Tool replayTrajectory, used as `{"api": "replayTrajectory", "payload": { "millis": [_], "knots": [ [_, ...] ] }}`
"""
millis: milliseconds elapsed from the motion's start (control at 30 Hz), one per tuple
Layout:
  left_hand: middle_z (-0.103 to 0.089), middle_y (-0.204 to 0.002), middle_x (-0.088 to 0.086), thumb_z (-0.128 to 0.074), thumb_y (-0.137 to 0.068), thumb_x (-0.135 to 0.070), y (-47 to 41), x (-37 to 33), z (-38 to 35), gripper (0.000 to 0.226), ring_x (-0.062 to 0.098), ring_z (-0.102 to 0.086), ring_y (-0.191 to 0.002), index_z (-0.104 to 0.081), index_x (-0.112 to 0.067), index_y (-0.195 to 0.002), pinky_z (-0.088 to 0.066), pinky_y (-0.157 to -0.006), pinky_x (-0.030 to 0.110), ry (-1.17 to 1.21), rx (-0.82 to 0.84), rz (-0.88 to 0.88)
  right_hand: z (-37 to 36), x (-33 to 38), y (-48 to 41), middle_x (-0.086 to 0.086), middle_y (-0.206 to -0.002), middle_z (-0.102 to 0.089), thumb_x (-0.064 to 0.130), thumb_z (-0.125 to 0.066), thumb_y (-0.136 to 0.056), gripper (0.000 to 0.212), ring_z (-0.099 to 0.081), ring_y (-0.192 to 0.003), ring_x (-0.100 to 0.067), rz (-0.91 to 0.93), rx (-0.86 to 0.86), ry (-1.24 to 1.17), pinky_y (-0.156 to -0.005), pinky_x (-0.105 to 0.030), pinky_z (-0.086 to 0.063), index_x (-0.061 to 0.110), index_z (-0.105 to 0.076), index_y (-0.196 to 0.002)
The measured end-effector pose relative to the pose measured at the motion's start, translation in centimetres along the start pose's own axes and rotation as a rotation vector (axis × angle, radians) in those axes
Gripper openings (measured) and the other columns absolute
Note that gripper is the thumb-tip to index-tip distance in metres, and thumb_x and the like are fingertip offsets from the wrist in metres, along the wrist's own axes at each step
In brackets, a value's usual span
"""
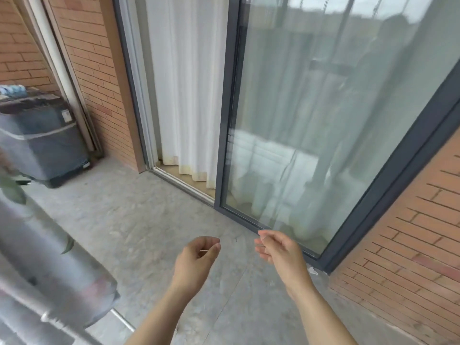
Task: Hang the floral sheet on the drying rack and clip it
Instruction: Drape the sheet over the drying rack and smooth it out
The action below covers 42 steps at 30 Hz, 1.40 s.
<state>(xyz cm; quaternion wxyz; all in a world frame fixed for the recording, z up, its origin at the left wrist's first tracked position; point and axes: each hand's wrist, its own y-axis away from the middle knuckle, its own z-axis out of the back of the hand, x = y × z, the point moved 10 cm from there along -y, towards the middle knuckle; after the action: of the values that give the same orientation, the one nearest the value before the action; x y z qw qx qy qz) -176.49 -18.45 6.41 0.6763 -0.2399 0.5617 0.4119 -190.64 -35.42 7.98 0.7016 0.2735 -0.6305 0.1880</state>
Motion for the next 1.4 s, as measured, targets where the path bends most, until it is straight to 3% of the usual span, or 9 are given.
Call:
{"api": "replayTrajectory", "payload": {
  "millis": [200,367,567,733,967,1400],
  "knots": [
    [-0.070,-0.086,-0.008,-0.062,-0.090,-0.030,-9.5,-5.4,-1.2,0.007,0.009,-0.066,-0.085,-0.068,-0.028,-0.093,-0.052,-0.078,0.027,0.003,-0.003,-0.060,-1.4,4.5,-9.4,-0.008,-0.088,-0.072,0.010,-0.057,-0.093,0.011,-0.068,-0.074,-0.010,0.043,0.039,0.024,-0.067,-0.019,-0.053,0.012,-0.067,-0.094],
    [-0.070,-0.087,-0.006,-0.063,-0.090,-0.025,-16.5,-7.7,-2.5,0.008,0.012,-0.065,-0.083,-0.068,-0.025,-0.095,-0.049,-0.066,0.015,0.025,-0.004,-0.076,-1.9,6.6,-16.9,-0.006,-0.091,-0.073,0.011,-0.057,-0.091,0.012,-0.070,-0.084,-0.018,0.051,0.049,0.023,-0.079,-0.031,-0.056,0.016,-0.068,-0.094],
    [-0.070,-0.090,-0.007,-0.064,-0.089,-0.025,-26.0,-9.2,-3.1,0.009,0.013,-0.066,-0.084,-0.068,-0.026,-0.096,-0.053,-0.074,0.023,0.037,-0.091,-0.070,-4.0,8.7,-27.8,-0.003,-0.092,-0.074,0.016,-0.058,-0.092,0.011,-0.070,-0.085,-0.017,0.087,0.118,0.042,-0.083,-0.033,-0.056,0.017,-0.068,-0.097],
    [-0.070,-0.091,-0.009,-0.063,-0.089,-0.026,-32.9,-10.6,-2.3,0.009,0.010,-0.066,-0.084,-0.068,-0.027,-0.096,-0.053,-0.073,0.021,0.020,-0.199,-0.040,-8.0,10.9,-36.8,-0.003,-0.092,-0.073,0.017,-0.058,-0.092,0.012,-0.070,-0.084,-0.016,0.102,0.252,0.070,-0.084,-0.034,-0.057,0.016,-0.068,-0.098],
    [-0.071,-0.092,-0.008,-0.064,-0.089,-0.025,-39.7,-8.6,4.6,0.009,0.009,-0.066,-0.086,-0.068,-0.029,-0.095,-0.056,-0.079,0.029,0.046,-0.438,0.055,-18.9,12.4,-45.6,-0.007,-0.091,-0.073,0.019,-0.058,-0.093,0.010,-0.069,-0.085,-0.019,0.116,0.493,0.113,-0.080,-0.032,-0.057,0.017,-0.068,-0.093],
    [-0.070,-0.095,-0.007,-0.063,-0.089,-0.023,-50.7,-2.9,23.8,0.013,0.009,-0.065,-0.089,-0.068,-0.025,-0.100,-0.053,-0.078,0.024,0.120,-0.761,0.151,-47.1,13.7,-54.2,-0.006,-0.093,-0.072,0.018,-0.057,-0.094,0.013,-0.069,-0.085,-0.019,0.112,0.854,0.220,-0.079,-0.030,-0.057,0.012,-0.066,-0.101]
  ]
}}
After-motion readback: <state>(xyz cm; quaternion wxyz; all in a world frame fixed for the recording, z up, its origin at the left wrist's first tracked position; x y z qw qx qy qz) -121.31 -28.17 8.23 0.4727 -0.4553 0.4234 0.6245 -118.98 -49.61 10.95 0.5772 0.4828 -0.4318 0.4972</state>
